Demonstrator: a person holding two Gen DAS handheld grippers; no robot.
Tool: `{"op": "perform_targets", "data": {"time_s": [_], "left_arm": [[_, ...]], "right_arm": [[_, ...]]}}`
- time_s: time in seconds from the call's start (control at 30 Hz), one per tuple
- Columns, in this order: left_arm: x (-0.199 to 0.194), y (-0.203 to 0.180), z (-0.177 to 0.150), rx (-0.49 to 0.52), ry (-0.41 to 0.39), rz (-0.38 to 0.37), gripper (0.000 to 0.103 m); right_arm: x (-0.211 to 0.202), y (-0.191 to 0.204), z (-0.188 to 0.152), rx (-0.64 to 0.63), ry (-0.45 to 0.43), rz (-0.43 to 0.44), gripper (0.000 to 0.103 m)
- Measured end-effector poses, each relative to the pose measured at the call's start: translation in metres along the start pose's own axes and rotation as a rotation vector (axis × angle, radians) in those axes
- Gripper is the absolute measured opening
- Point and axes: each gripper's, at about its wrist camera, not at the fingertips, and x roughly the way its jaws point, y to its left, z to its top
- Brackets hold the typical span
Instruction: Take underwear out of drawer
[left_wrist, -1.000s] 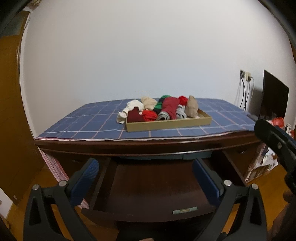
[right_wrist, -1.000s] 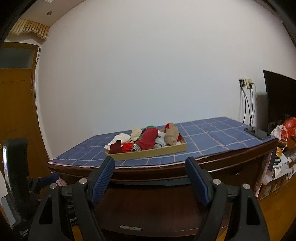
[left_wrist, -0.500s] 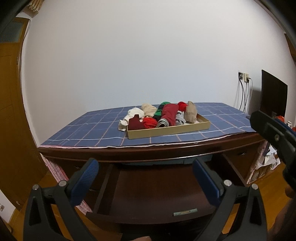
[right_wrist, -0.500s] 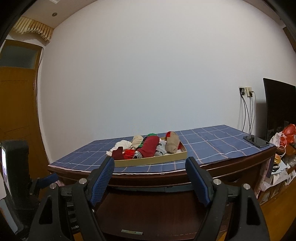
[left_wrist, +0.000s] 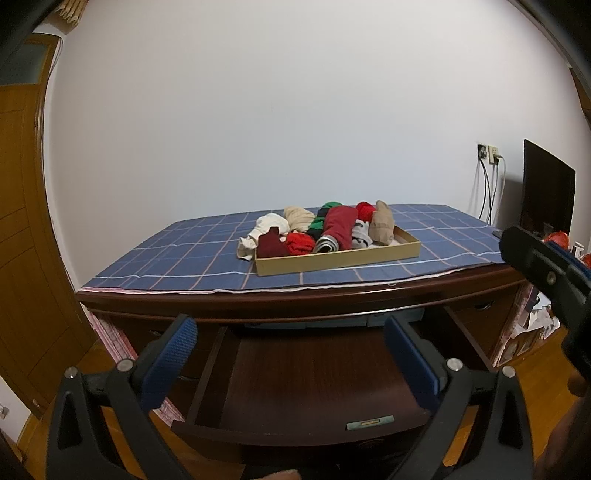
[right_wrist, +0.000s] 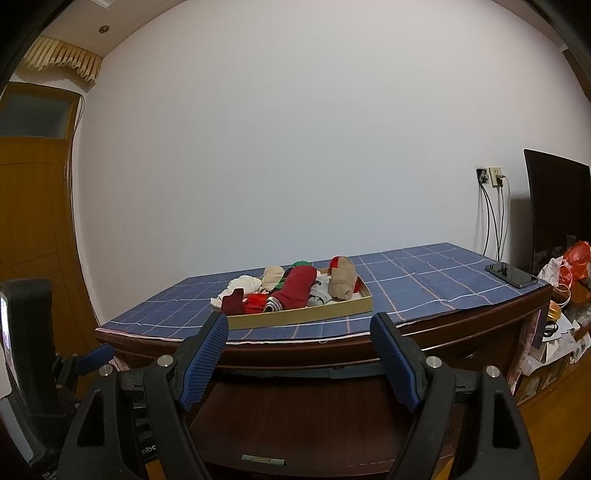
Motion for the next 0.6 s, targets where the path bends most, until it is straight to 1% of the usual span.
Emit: {"op": "perform_targets", "data": {"time_s": [0.6], "left_arm": [[-0.0004,0.0021,-0.0001,-0.009,0.001,-0.004,0.103]], "right_arm": [[0.0000,0.0003,-0.0011,-0.004,-0.003,-0.006,0.081]]}}
